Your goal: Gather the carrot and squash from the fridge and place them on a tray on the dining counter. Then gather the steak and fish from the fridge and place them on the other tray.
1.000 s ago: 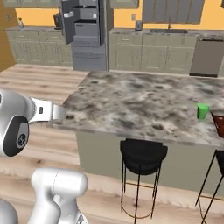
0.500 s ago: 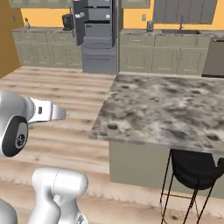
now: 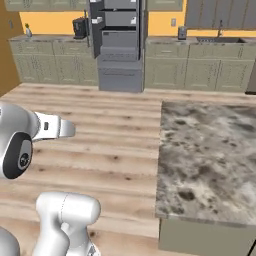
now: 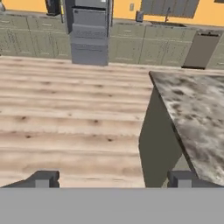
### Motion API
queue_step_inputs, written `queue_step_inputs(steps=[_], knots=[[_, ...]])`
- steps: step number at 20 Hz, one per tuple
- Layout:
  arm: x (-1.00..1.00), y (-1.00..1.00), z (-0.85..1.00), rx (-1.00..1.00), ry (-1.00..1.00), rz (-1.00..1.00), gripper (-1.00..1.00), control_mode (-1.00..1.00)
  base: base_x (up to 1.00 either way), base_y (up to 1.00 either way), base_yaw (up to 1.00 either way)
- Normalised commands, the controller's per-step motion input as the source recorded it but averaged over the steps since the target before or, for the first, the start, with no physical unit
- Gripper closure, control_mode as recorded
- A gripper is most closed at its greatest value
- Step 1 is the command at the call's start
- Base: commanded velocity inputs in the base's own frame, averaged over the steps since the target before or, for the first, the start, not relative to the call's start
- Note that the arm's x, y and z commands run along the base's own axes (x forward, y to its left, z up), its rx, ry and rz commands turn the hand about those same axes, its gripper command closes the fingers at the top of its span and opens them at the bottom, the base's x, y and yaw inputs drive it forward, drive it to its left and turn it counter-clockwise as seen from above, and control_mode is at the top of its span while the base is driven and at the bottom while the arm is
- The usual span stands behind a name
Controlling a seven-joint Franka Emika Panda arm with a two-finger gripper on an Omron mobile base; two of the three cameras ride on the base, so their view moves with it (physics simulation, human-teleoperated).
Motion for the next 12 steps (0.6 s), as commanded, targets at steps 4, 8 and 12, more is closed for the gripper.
queue_step_inputs(steps=[4, 8, 12], knots=[[0.00, 0.00, 0.00, 0.00, 0.00, 0.00, -1.00, 1.00, 1.00, 1.00, -0.08], [0.00, 0.00, 0.00, 0.00, 0.00, 0.00, -1.00, 1.00, 1.00, 0.85, -0.03], [0.00, 0.00, 0.00, 0.00, 0.00, 0.00, -1.00, 1.00, 1.00, 0.36, 0.00]])
